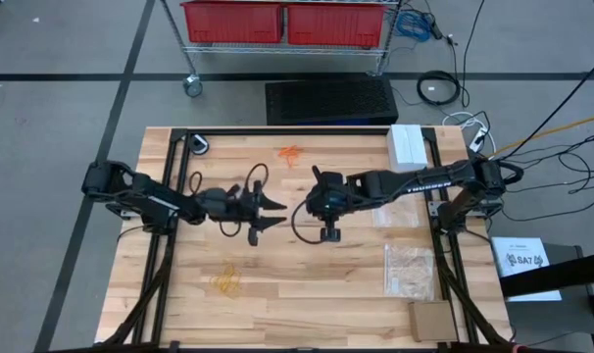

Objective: Sort rubber bands
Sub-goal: Open the top right zip bag

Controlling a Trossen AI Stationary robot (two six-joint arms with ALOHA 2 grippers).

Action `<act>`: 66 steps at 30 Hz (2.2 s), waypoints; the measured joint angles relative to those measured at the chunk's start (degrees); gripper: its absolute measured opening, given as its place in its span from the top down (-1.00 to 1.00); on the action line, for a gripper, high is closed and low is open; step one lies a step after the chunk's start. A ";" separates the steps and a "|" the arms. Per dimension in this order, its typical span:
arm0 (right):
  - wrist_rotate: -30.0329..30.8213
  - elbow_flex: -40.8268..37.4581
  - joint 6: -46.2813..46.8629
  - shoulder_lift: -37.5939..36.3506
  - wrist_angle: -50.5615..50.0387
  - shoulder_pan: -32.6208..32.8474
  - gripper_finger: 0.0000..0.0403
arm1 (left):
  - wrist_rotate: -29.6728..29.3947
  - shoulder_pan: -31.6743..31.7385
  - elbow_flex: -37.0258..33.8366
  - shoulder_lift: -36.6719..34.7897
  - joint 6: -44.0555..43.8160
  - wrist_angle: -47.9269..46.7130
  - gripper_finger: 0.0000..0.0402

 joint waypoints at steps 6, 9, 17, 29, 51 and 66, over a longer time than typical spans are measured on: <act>-0.18 0.00 -0.17 0.00 0.83 0.01 1.00 | -0.02 -0.18 3.42 -0.01 0.30 -6.99 0.18; -0.20 0.00 -0.17 0.24 0.86 0.05 1.00 | -0.02 -0.18 5.21 -0.01 0.38 -10.85 0.18; -1.67 0.00 -0.17 0.66 0.82 0.03 1.00 | -0.94 -0.18 6.12 -0.01 1.50 -12.22 0.24; -1.82 0.00 -0.26 0.66 2.30 0.03 1.00 | -0.41 -0.18 6.12 0.01 3.46 -12.96 0.83; -1.19 11.06 3.23 0.62 -8.29 0.65 0.47 | -2.64 -0.18 6.12 0.01 4.89 -13.04 0.99; 4.92 11.04 4.35 5.35 -6.96 5.70 0.99 | -3.80 -0.12 6.12 0.04 4.50 -14.41 1.00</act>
